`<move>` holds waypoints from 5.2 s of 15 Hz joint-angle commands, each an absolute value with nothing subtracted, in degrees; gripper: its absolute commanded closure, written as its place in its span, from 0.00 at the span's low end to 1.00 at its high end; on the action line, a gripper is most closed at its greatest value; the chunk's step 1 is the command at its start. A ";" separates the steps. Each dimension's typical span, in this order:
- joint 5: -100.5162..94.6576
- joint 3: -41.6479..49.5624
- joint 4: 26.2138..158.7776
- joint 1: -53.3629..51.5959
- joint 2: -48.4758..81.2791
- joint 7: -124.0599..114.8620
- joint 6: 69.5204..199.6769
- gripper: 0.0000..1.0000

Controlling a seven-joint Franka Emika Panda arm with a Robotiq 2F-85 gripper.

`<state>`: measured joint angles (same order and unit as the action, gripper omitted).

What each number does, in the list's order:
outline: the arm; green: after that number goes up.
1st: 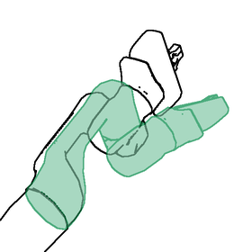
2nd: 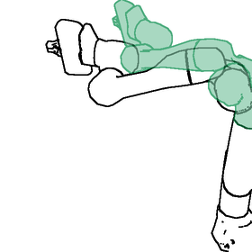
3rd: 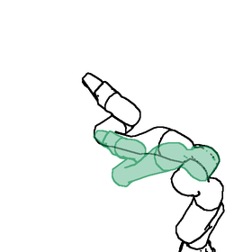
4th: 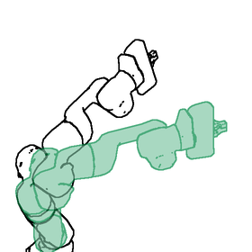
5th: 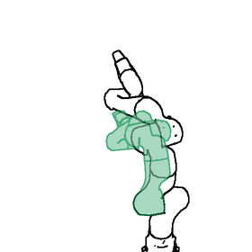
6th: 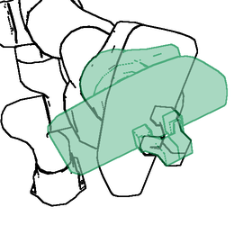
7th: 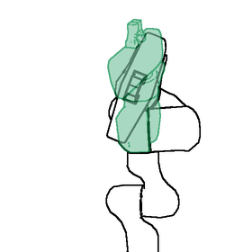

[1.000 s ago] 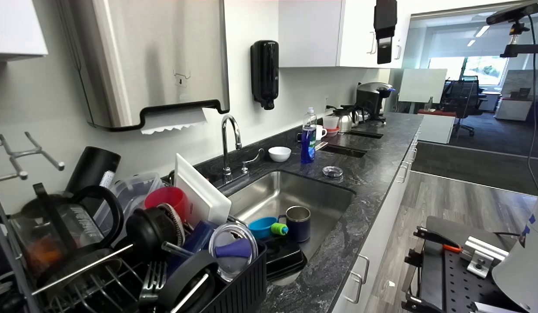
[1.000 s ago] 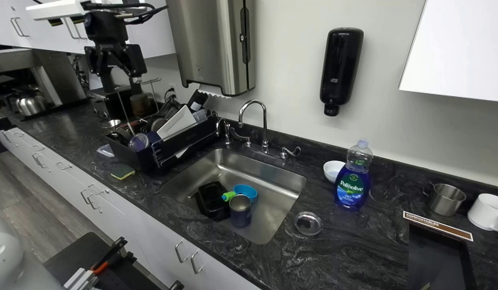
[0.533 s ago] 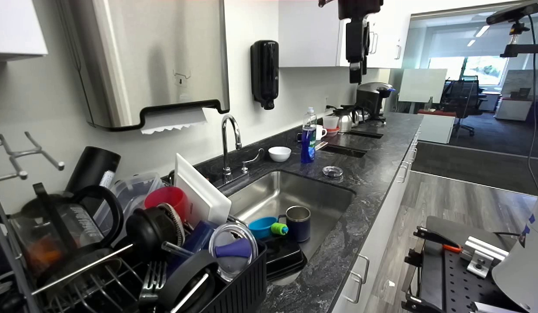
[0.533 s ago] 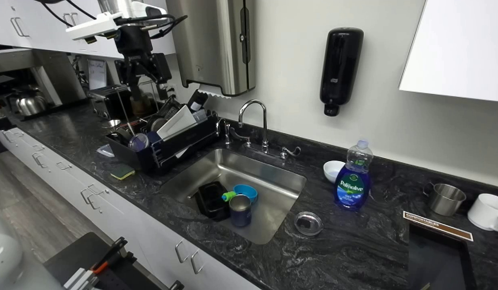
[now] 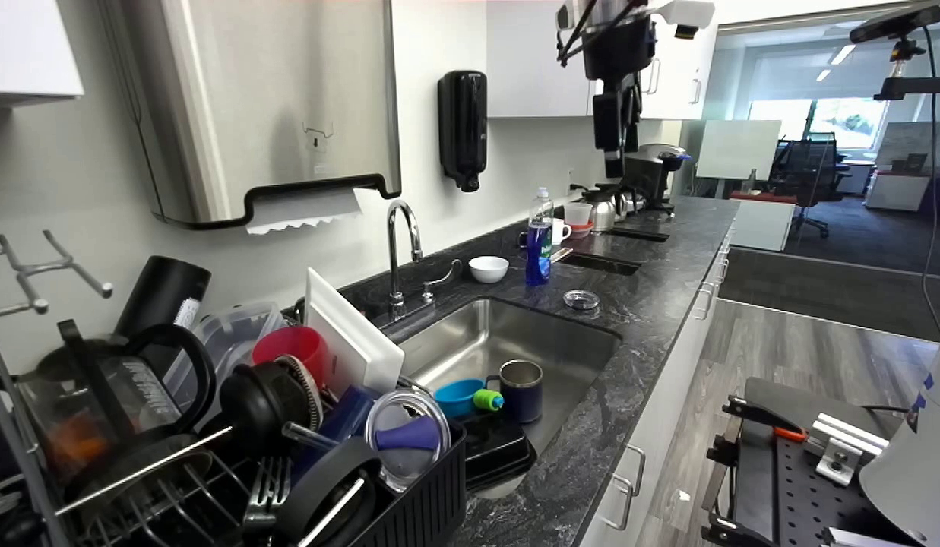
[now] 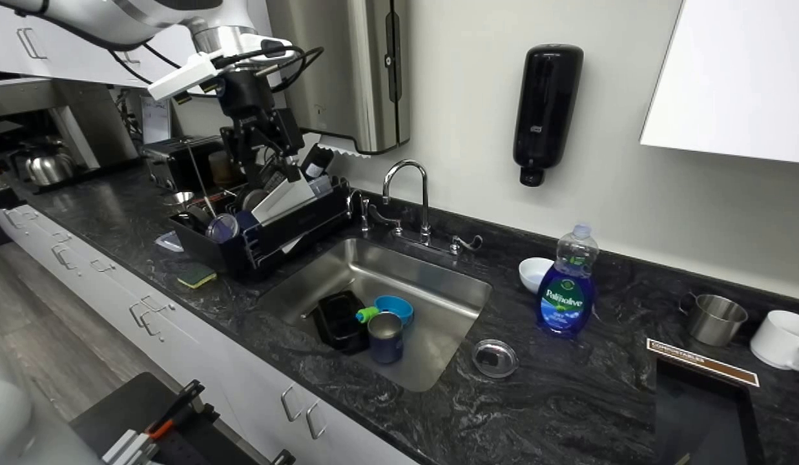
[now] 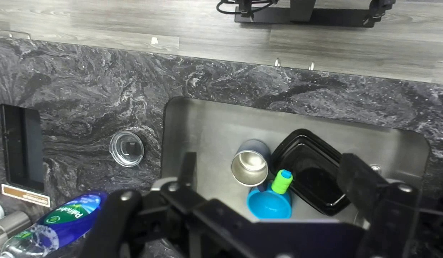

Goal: Place the silver lid on the right on top of the dark blue thermos in the sink

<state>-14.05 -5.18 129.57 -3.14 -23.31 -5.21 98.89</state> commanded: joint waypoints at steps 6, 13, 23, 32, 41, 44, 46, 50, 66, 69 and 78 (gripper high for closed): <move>-24.70 -5.02 134.77 -0.96 -17.06 -9.21 109.81 0.00; -28.94 -3.33 135.57 0.53 -14.14 -10.77 110.87 0.00; -29.02 -3.29 135.56 0.42 -14.07 -10.84 110.85 0.00; -29.28 -2.11 133.58 1.57 -8.40 -12.73 114.70 0.00; -41.69 1.77 129.30 1.84 5.92 -25.07 123.60 0.00; -46.57 2.19 128.21 1.20 8.75 -30.16 123.55 0.00; -49.04 2.40 127.67 0.87 10.70 -33.28 123.47 0.00; -52.34 2.99 126.24 0.58 14.61 -38.39 122.81 0.00; -54.27 8.73 116.08 0.79 29.98 -45.70 120.88 0.00; -53.99 9.08 114.62 0.66 31.57 -46.14 120.46 0.00; -53.34 8.63 115.29 1.33 31.03 -45.39 121.76 0.00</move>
<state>-53.44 8.59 115.37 1.39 31.00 -45.47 121.82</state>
